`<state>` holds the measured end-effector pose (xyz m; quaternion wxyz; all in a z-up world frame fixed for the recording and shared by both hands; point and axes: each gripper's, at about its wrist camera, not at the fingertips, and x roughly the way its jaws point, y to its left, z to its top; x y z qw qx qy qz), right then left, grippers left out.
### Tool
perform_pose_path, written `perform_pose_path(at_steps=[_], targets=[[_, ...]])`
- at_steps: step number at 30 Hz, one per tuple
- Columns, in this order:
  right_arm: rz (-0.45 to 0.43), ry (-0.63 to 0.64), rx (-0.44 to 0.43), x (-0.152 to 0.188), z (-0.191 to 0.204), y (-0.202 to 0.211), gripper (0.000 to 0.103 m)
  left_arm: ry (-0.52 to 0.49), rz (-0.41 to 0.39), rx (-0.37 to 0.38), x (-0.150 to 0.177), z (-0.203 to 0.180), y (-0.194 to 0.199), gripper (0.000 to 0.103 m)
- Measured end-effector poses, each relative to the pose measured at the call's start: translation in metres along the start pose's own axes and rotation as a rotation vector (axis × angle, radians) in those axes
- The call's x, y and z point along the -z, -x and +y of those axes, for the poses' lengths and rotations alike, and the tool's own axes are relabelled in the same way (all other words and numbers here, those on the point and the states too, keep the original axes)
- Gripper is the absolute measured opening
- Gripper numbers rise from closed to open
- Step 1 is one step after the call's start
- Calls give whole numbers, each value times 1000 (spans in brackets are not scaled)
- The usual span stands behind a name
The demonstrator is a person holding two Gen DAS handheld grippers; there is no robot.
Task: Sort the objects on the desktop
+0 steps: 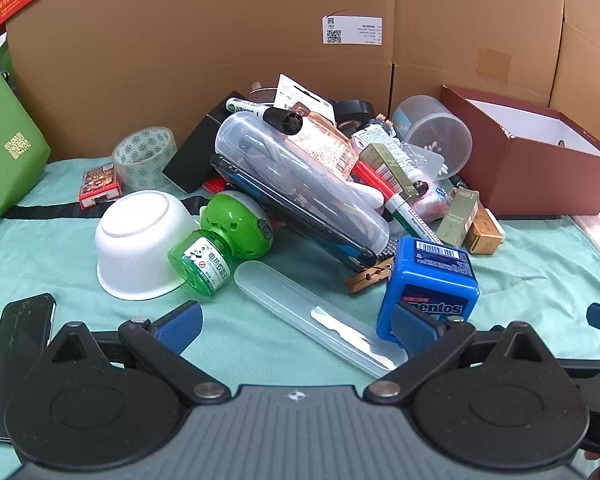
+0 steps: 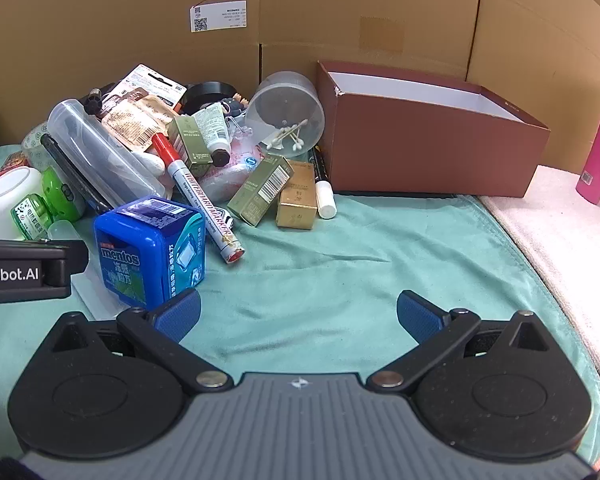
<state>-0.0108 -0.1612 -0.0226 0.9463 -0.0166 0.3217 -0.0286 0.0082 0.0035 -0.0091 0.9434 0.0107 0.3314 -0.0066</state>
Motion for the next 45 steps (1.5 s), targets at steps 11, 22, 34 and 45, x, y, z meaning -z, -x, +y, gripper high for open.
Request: perform_pose_path(at_steps=[11,22,34,45], targets=[[13,2,-6,1,2,-3,101,2,8,8,0,-1,-2,103],[24,8,-61,3,4,-7,101,8,25,56,-1,6,-4,103],[19,63,-217,2,18,-14,101,13,28,178,-13,9,2,103],[-16,91,-316,-3,29,-20,99,-65,45,307,-22,-8,-13,96]])
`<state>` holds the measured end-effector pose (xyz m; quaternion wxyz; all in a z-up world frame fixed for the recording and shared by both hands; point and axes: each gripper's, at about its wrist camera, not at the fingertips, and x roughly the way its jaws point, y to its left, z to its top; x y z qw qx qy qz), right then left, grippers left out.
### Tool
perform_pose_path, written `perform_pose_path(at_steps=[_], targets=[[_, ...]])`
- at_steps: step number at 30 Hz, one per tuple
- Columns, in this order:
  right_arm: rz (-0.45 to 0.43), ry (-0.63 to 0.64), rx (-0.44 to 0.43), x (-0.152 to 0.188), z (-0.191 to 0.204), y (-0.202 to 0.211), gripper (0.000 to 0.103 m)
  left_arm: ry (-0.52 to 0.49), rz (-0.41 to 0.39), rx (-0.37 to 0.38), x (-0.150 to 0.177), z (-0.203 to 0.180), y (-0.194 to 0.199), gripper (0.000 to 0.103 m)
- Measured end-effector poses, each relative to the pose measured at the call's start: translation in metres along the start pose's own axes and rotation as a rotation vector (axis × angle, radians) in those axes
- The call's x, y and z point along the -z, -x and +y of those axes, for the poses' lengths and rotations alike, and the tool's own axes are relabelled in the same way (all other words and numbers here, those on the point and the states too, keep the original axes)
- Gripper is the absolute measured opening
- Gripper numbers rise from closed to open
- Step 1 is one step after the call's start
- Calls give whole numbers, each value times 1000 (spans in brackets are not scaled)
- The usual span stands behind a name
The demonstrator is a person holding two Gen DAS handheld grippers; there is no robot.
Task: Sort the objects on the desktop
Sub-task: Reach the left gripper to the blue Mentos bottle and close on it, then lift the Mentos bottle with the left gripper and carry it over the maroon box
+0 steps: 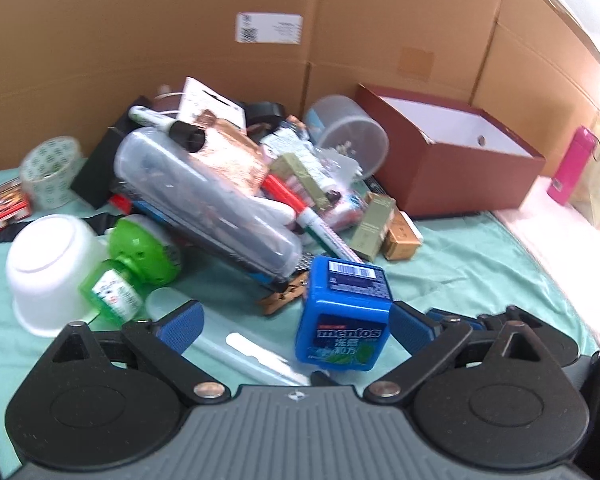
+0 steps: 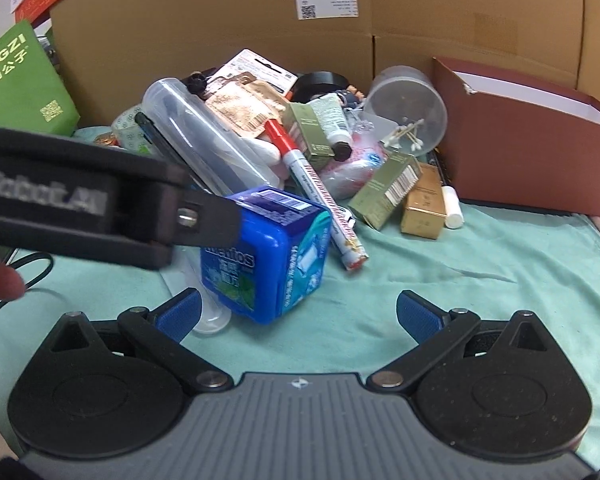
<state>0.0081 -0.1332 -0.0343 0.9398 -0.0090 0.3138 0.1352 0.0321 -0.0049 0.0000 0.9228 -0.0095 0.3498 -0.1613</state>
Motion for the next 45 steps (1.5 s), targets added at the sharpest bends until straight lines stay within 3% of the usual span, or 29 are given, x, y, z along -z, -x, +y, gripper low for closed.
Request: perform_pose_path(at_steps=[2,4,8,12,17,21,27,35,37,45], targets=[[-15,5,-18,-1,1,-1,95,-9,14,46,-1,1,-5,90],[-19,17,-28,-2,1,-2,84,-2,23,77,-2,3,-8,85],[-17,29,-50,-4,2,-7,83,6,34,128,-5,4,-12,72],[-31,54,-66,-5,5,-11,80,39,42,144,-10,8,-19,74],[-41,52,-76,-6,5,-12,70,104,67,221,-13,17,-25,64],[-43,32,-74,-8,1,-12,60,122,68,206,-14,16,-29,67],[-39,29,-59,-7,-1,-15,56,121,69,219,-15,15,-33,68],[-34,20,-70,-5,-5,-7,56,65,74,224,-9,2,-17,53],[-35,20,-58,-3,-6,-3,56,62,73,231,-9,-2,-13,45],[-129,-2,23,-14,-32,26,56,2,0,317,-36,-35,-1,39]])
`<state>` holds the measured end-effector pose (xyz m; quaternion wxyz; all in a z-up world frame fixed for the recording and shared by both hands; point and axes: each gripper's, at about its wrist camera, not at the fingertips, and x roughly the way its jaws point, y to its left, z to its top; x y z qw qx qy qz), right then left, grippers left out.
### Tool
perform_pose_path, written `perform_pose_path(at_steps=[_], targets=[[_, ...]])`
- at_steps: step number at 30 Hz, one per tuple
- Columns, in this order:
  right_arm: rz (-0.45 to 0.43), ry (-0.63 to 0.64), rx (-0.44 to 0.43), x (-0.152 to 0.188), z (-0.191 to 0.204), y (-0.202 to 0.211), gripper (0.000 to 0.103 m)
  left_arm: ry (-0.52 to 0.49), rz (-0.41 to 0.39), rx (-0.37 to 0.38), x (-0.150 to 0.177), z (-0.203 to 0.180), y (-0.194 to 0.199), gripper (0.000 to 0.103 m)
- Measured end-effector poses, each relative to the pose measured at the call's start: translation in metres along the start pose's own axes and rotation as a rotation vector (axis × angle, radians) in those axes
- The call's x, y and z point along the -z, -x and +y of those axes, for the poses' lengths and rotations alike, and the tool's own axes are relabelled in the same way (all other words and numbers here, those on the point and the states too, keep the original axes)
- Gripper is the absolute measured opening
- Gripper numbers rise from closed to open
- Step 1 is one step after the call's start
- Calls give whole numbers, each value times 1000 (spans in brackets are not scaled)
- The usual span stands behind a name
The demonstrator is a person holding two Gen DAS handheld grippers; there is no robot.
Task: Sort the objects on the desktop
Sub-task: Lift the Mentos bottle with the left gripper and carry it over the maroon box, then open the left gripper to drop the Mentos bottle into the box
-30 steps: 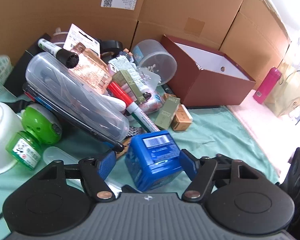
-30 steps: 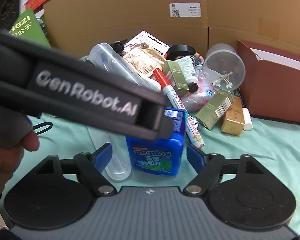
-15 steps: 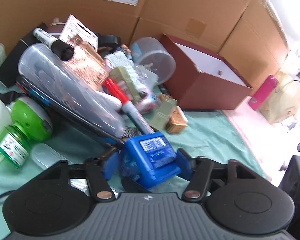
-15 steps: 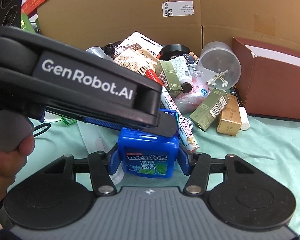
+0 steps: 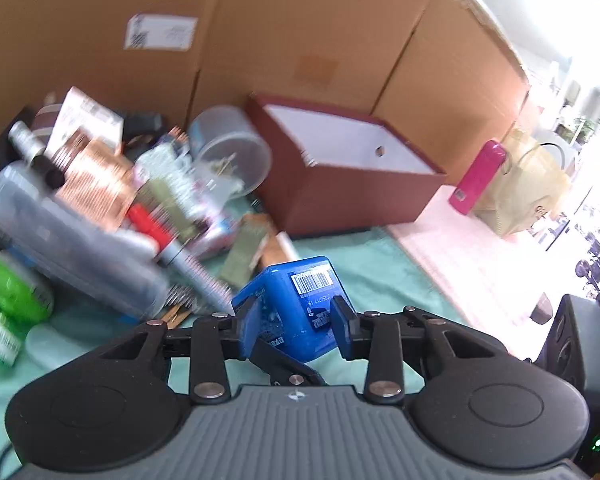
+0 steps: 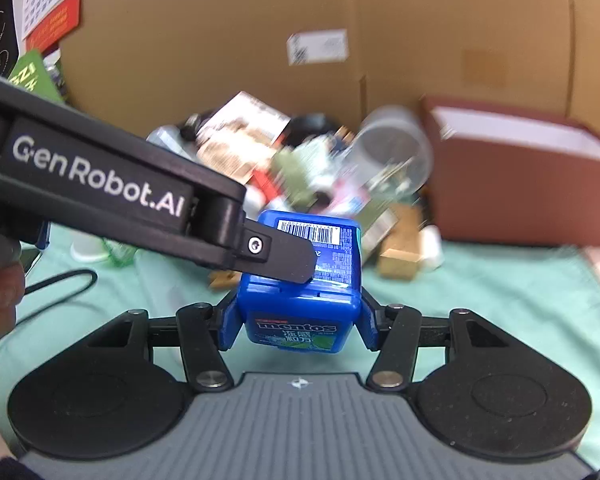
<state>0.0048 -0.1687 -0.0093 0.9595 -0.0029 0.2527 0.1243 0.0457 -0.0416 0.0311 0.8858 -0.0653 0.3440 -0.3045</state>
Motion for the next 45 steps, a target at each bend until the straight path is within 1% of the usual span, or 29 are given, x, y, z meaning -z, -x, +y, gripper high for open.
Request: perform_pose_path(at_steps=[5,8,11,15,21,26,32,35,36,37,38,39,40,41,42,43,45], targets=[[-104,-10,52,-30,-29,16,56,-86,-90,54,-34,-29,-3,38],[-157,-4,87,-52,-46,18,56,-120,-133,77,-56,-41,-13,38],[-195,3,128,-72,-63,11,55,-124,-169,92,-75,-46,-28,36],[-205,-15,164,-95,-85,-11,55,-128,-202,93,-97,-45,-54,35],[-173,-65,188,-112,-115,-54,55,-83,-166,98,-124,-33,-98,34],[-121,-112,183,-119,-138,-87,55,-83,-133,87,-133,-26,-129,34],[-54,-109,182,-120,-150,-118,55,-71,-91,71,-137,-16,-151,33],[-34,-117,178,-119,-155,-125,55,-57,-77,61,-138,-12,-156,33],[-30,-118,174,-118,-156,-124,55,-54,-77,54,-138,-11,-156,36],[-27,-120,171,-118,-158,-125,56,-56,-74,46,-138,-11,-157,45],[-25,-122,169,-118,-158,-127,56,-61,-73,39,-138,-11,-157,52],[-28,-123,167,-115,-154,-125,56,-62,-78,34,-137,-11,-157,66],[-41,-124,163,-114,-149,-122,58,-66,-94,47,-136,-11,-156,76],[-53,-124,155,-114,-148,-120,62,-67,-103,53,-136,-10,-154,82],[-64,-125,149,-114,-148,-118,70,-66,-110,53,-135,-11,-152,92],[-77,-123,149,-114,-149,-116,76,-65,-117,54,-135,-11,-151,97],[-95,-106,166,-121,-148,-113,80,-70,-118,61,-135,-12,-149,99]])
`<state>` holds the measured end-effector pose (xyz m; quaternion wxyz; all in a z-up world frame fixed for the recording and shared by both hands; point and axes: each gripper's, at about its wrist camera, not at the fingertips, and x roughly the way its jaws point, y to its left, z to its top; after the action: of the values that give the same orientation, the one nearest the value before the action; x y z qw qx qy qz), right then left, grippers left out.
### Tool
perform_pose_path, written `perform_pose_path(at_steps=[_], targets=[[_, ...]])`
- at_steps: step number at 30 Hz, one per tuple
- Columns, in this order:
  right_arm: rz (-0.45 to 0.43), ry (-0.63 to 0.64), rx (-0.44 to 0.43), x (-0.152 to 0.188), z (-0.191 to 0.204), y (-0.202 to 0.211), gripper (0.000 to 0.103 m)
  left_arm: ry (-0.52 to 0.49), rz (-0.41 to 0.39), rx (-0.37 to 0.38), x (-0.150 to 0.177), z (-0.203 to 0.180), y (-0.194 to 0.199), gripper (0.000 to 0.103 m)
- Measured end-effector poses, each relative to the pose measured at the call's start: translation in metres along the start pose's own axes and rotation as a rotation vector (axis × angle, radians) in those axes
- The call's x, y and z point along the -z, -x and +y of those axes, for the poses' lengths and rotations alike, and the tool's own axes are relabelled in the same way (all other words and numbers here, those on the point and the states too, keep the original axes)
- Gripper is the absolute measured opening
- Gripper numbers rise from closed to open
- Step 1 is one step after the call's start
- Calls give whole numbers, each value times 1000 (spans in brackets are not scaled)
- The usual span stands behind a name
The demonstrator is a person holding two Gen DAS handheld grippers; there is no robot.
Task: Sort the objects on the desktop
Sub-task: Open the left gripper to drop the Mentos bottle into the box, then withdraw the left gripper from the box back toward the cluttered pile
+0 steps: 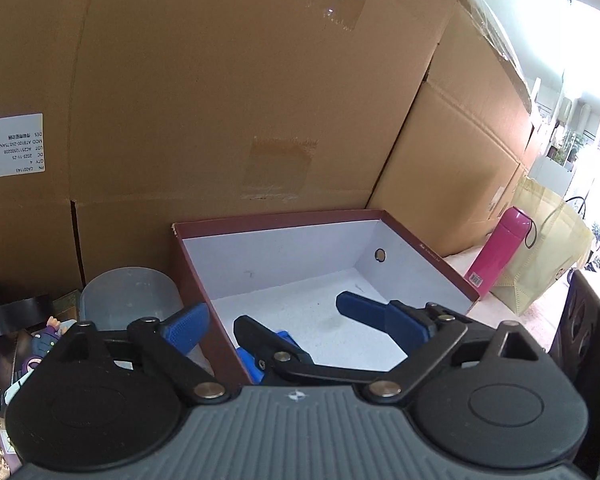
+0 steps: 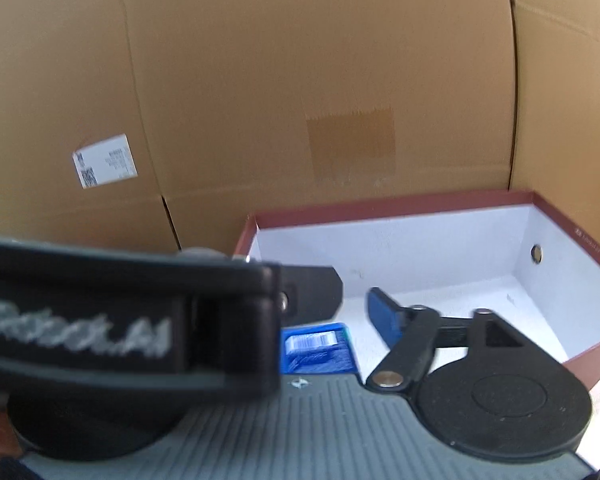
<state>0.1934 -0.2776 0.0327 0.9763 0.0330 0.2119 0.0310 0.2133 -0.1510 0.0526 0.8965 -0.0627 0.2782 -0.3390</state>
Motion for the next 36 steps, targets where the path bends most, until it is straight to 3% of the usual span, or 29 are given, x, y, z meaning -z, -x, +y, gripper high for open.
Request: perform_pose_path(at_steps=[5,21,36], targets=[[-6,-8,9,-2,2,10,91,-7,17,-6,1,-6,3,101],[-15,-22,-13,-1,22,57,92,-38,-31,-56,17,-28,53,101],[48,-32,-108,46,68,116,92,11,17,-173,77,-31,125,103]])
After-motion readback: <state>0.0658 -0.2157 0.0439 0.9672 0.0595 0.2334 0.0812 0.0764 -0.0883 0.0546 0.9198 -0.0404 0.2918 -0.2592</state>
